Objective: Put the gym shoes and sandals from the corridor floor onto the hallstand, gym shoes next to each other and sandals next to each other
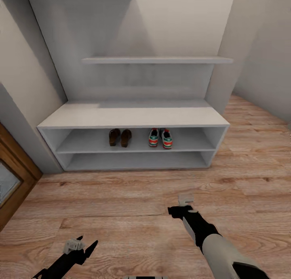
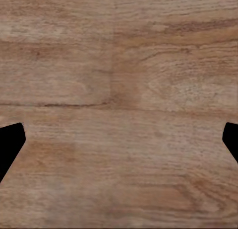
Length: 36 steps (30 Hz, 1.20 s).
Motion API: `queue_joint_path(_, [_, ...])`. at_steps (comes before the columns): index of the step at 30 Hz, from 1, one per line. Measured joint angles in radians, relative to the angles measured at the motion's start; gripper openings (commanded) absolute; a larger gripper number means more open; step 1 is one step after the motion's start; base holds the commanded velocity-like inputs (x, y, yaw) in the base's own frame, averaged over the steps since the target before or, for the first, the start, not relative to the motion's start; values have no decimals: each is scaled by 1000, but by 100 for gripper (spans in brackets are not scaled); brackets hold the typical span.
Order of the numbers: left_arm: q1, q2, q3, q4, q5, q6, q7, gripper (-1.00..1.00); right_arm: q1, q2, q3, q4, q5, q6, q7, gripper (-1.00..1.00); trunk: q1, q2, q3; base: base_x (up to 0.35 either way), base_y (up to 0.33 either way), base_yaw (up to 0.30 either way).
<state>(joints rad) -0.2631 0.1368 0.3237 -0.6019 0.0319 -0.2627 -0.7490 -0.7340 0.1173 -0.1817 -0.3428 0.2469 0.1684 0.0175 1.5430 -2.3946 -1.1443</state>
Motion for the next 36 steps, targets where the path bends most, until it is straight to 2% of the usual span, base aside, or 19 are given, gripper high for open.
queue_joint_path(1, [0,0,5,1,0,-1,38,100,1,-12,2,56,0,-56,1,100,0,0,0,-50,0,0])
queue_joint_path(3, [0,0,8,1,-1,-1,78,100,1,-22,3,109,1,-110,1,100,0,0,0,-30,0,0])
queue_joint_path(4, [0,-1,10,2,-1,-2,133,100,2,-31,4,170,10,-174,2,100,0,0,0,-16,0,0])
queue_joint_path(7, [1,-1,11,2,-3,-2,184,100,2,-41,4,217,26,-233,3,100,0,0,0,-10,0,0])
queue_joint_path(8, [2,0,11,2,-5,-2,210,100,4,-53,4,240,38,-263,3,100,0,0,0,-5,0,0])
queue_joint_path(13, [20,1,12,3,-8,-3,255,100,24,-93,4,272,55,-321,4,100,0,0,0,-3,0,0])
queue_joint_path(14, [38,2,13,-1,-9,-4,270,100,46,-122,2,282,59,-374,24,100,0,0,0,0,0,0])
queue_joint_path(15, [43,3,13,-2,-9,-4,273,100,53,-135,3,284,60,-397,43,100,0,0,0,0,0,0])
queue_joint_path(20, [49,3,13,-1,-10,-4,278,100,69,-170,3,288,60,-453,126,100,0,0,0,0,0,0])
queue_joint_path(36, [51,4,13,7,-9,-3,287,100,92,-163,3,288,60,-461,135,100,-62,112,50,0,0,0])
